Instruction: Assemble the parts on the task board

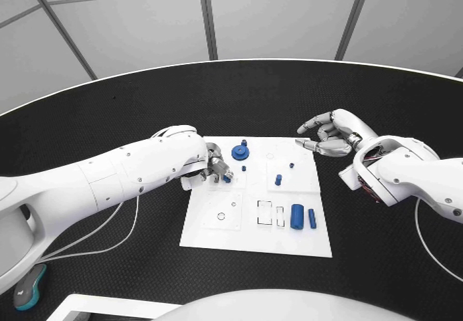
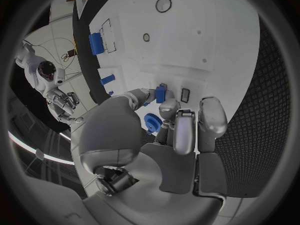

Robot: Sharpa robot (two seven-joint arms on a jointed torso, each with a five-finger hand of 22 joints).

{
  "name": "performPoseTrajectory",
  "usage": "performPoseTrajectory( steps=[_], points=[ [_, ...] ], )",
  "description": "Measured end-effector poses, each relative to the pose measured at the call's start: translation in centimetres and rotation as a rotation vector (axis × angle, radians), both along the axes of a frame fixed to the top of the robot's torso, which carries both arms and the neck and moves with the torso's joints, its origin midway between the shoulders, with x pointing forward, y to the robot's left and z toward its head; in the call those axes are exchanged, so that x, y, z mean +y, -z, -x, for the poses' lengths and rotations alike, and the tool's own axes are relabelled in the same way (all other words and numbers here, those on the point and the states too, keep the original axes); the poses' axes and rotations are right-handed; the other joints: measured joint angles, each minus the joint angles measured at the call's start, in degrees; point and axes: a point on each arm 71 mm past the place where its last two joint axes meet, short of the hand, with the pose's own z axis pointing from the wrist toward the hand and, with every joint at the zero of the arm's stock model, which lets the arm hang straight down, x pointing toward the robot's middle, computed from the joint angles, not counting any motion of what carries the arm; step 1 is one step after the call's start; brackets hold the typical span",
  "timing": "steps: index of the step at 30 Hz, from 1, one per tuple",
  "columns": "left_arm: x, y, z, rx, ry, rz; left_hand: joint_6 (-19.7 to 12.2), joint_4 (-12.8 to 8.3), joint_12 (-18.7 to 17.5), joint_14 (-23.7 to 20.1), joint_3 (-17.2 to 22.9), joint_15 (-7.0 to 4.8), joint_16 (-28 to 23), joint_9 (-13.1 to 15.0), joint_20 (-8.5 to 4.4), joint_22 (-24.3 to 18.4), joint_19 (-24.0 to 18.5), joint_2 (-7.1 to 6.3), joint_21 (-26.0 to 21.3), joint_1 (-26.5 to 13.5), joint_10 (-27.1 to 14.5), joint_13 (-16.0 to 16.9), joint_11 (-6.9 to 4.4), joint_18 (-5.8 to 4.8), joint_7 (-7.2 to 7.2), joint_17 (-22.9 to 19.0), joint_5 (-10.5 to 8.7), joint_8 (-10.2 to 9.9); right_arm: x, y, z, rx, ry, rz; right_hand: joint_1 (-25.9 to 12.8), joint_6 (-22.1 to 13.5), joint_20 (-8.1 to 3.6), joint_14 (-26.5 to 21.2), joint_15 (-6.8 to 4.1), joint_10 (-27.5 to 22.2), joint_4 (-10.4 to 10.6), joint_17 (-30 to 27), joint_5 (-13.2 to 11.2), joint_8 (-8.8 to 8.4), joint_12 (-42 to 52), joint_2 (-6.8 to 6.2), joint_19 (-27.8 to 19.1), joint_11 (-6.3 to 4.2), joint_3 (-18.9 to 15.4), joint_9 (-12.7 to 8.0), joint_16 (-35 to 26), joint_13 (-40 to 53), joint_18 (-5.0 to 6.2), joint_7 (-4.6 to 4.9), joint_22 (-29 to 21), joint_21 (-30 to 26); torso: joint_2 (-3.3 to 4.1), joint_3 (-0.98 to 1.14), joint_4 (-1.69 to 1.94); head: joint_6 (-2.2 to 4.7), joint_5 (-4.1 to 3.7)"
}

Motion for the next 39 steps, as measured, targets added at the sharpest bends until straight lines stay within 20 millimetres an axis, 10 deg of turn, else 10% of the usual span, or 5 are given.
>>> performPoseTrajectory(
  steps=[39],
  points=[
    [-0.13, 0.12, -0.05, 0.022, 0.017, -0.01, 0.7, 0.8, -0.7, 0.0, 0.8, 0.0, 0.0, 0.3, -0.03, 0.1, 0.0, -0.3, 0.0, 0.2, 0.2, -2.2, -0.14, 0.0, -0.31, 0.0, -0.48, 0.4, -0.1, -0.01, 0.01, -0.001, 0.003, 0.0, 0.0, 0.2, 0.0, 0.0, 0.0, 0.0, 0.0, 0.0, 0.5, 0.0, 0.0, 0.0, 0.0, 0.0, 0.0, -0.1, 0.0, 0.0, 0.0, -0.21, 0.0, -0.2, -0.05, 0.04, -0.03, -0.29, 0.13]
  ],
)
